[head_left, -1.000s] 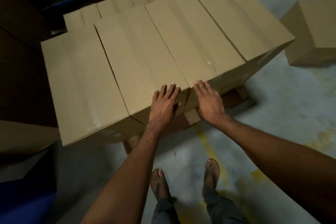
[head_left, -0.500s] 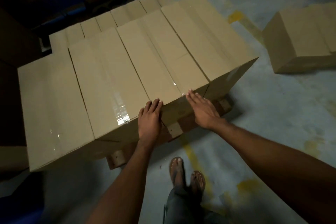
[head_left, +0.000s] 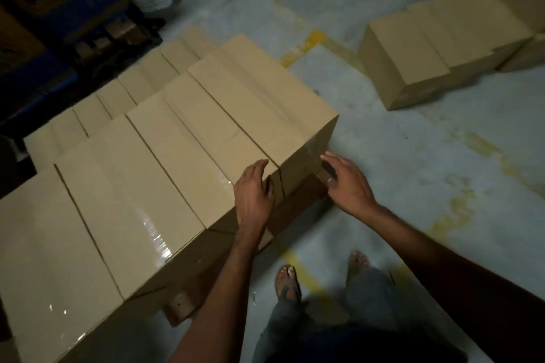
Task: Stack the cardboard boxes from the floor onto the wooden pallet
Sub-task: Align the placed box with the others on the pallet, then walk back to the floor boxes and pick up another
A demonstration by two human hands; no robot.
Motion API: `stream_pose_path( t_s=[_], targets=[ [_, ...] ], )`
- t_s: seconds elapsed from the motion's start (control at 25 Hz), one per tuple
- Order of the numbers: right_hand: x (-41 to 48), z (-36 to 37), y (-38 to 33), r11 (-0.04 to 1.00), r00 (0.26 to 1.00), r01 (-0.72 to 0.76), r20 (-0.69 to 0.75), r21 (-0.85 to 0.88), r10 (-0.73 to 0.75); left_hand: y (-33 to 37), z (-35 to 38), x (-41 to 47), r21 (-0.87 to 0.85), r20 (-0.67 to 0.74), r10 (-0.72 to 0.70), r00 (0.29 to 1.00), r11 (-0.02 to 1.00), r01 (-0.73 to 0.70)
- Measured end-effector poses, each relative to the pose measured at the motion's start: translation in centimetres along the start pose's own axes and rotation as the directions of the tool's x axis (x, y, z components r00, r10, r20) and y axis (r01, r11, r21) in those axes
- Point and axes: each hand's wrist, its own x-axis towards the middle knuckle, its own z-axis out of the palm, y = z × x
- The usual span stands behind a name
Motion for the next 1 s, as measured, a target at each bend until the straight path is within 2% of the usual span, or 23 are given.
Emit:
stream_pose_path(
  t_s=[0.12,0.2,0.32,0.44,0.56,0.68,1.0],
  targets=[
    [-0.3,-5.9,4.4,0.981,0.986,-0.087,-0.127,0.171,0.11,7.4,1.9,2.6,-0.096,0.0,0.11,0.994,0.989,-0.11],
    [-0.3,-10.0,7.9,0.935,0.969,-0.096,-0.185,0.341,0.166,12.6,4.5,4.7,-0.178,0.018,0.13,0.991,0.976,-0.125],
    [0.7,-17.2,13.1,0.85,0.937,-0.082,-0.249,0.52,0.243,21.5,9.5,8.5,-0.44,0.027,0.018,0.999,0.898,-0.004],
    [1.7,-24.2,18.0,0.82,0.91,-0.105,-0.278,0.562,0.307,30.8,12.8,11.1,-0.641,0.055,-0.062,0.997,0.763,0.083],
    [4.5,-30.3,22.5,0.787,0.874,-0.099,-0.324,0.61,0.361,38.5,15.6,14.8,-0.673,0.103,0.005,0.995,0.736,0.066],
    [7.9,-34.1,26.1,0.752,0.841,-0.101,-0.348,0.651,0.414,43.2,18.2,18.5,-0.656,0.149,0.053,0.987,0.753,0.058],
    [23.4,-41.1,35.5,0.71,0.793,-0.164,-0.336,0.685,0.508,49.5,28.1,33.7,-0.639,0.263,-0.008,0.965,0.748,0.18]
  ],
)
